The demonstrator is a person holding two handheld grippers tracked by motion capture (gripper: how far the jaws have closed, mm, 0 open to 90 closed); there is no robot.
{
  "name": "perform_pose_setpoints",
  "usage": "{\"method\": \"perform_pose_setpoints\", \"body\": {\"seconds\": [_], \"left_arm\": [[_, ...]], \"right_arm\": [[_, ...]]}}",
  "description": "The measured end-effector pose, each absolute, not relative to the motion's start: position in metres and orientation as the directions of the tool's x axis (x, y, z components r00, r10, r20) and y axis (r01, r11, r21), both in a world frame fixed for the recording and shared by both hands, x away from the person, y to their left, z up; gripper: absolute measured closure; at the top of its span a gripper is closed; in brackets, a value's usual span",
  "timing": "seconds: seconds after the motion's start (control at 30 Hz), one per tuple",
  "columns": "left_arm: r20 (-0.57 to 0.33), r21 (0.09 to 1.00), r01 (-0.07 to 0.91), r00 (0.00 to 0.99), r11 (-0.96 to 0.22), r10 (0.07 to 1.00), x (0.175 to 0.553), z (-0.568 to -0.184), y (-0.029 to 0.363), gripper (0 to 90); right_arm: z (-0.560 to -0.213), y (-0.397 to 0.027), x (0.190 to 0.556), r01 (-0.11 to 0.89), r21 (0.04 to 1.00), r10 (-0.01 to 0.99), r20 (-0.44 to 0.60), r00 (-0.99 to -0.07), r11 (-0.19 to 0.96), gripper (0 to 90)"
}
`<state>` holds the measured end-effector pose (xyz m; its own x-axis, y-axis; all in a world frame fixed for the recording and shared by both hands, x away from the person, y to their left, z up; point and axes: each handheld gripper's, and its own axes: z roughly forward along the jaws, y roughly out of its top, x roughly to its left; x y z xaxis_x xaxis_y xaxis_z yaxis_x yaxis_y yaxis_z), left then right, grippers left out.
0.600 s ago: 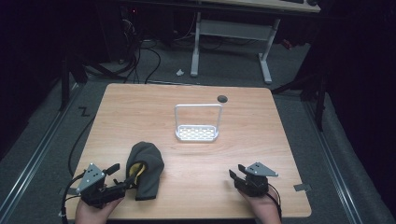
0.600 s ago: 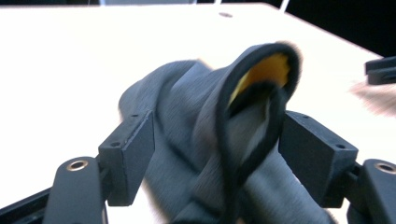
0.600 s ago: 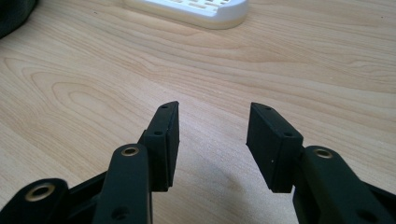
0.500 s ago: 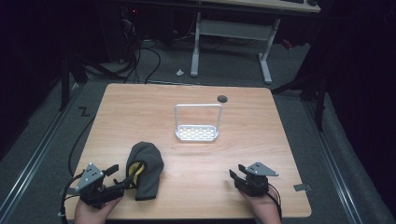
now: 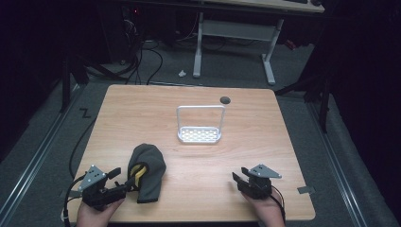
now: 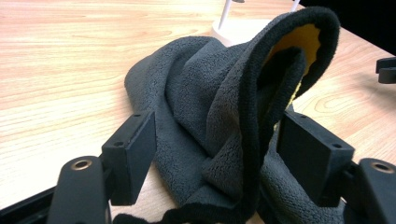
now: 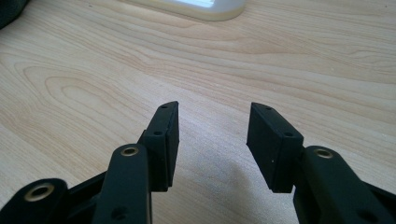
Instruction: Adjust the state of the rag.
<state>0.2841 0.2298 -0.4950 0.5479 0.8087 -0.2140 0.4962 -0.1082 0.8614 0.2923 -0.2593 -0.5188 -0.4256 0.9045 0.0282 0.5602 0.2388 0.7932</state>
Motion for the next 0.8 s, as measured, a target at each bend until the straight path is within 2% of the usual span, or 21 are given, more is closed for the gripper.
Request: {"method": "perform_pose_setpoints", "body": {"seconds": [0.33,0.5,0.57,0.63,0.67,0.7,0.73,0.8], "left_arm": [[-0.266,0.838,0.540,0.534,-0.081,0.802,0.266,-0.500,0.253,37.0],[-0.278,0.808,0.576,0.556,-0.121,0.783,0.267,-0.514,0.244,37.5],[-0.253,0.799,0.579,0.570,-0.164,0.782,0.268,-0.519,0.235,37.6],[-0.221,0.788,0.585,0.559,-0.191,0.799,0.271,-0.523,0.227,45.2],[-0.226,0.780,0.596,0.553,-0.191,0.802,0.274,-0.526,0.225,45.2],[-0.235,0.774,0.605,0.549,-0.188,0.802,0.277,-0.527,0.223,49.5],[-0.245,0.773,0.609,0.548,-0.180,0.800,0.280,-0.528,0.222,61.6],[-0.233,0.776,0.602,0.549,-0.187,0.803,0.284,-0.528,0.216,73.5]], "right_arm": [[-0.520,-0.257,0.294,0.557,0.791,0.900,0.019,-0.436,0.253,54.2],[-0.520,-0.254,0.293,0.554,0.790,0.896,0.015,-0.443,0.260,54.2],[-0.520,-0.254,0.293,0.553,0.791,0.895,0.014,-0.446,0.263,54.2],[-0.520,-0.252,0.292,0.548,0.791,0.891,0.009,-0.453,0.271,54.2],[-0.520,-0.252,0.292,0.548,0.791,0.891,0.009,-0.453,0.271,54.2],[-0.520,-0.252,0.292,0.544,0.792,0.889,0.005,-0.459,0.277,54.2],[-0.520,-0.250,0.291,0.545,0.791,0.887,0.005,-0.462,0.279,54.2],[-0.519,-0.248,0.292,0.540,0.791,0.883,-0.001,-0.469,0.287,54.2]]}}
